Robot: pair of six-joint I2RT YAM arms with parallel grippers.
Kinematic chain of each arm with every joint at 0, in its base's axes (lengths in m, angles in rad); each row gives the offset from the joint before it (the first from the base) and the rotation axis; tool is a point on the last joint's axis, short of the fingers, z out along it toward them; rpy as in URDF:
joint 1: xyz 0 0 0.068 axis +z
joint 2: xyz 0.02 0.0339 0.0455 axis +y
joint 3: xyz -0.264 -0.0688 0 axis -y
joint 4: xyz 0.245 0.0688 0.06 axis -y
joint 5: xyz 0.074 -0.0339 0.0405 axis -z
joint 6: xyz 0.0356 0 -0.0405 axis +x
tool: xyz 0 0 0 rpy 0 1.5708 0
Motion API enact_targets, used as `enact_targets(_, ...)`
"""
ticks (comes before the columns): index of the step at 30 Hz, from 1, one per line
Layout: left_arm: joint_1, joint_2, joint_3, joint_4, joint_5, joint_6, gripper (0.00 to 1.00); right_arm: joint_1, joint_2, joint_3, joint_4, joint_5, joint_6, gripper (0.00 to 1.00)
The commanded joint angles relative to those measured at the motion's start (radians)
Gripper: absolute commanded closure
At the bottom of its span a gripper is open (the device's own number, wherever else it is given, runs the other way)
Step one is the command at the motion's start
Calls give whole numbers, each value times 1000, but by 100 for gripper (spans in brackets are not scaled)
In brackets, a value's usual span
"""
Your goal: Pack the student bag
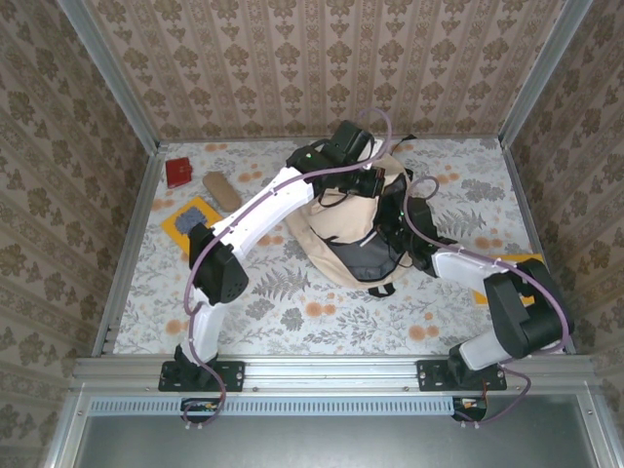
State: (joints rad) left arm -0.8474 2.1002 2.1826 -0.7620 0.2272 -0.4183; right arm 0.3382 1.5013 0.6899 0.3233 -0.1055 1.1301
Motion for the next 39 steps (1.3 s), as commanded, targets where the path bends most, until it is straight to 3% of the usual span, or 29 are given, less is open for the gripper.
enact_targets(1, 11, -36, 40, 39, 30, -8, 97, 23, 64, 64, 71, 86, 60, 92)
enact_targets(6, 21, -43, 26, 44, 20, -28, 97, 35, 232, 136, 146, 60, 201, 91)
enact_targets(16, 48, -63, -13, 46, 15, -38, 97, 71, 404, 286, 134, 21, 224, 81)
enact_targets(19, 53, -72, -28, 39, 2, -22, 98, 70, 409, 293, 126, -7, 222, 73)
enact_targets(23, 70, -77, -53, 39, 4, -20, 98, 65, 342, 281, 39, -36, 171, 46)
enact_targets(26, 77, -84, -71, 40, 2, -16, 98, 57, 243, 231, -37, -39, 129, 35)
enact_targets(33, 109, -104, -127, 54, -7, -14, 99, 27, 44, 60, -74, -144, 140, 31)
enact_targets(39, 131, -133, -203, 54, -24, 3, 100, 21, -188, -9, -272, -97, 15, 24)
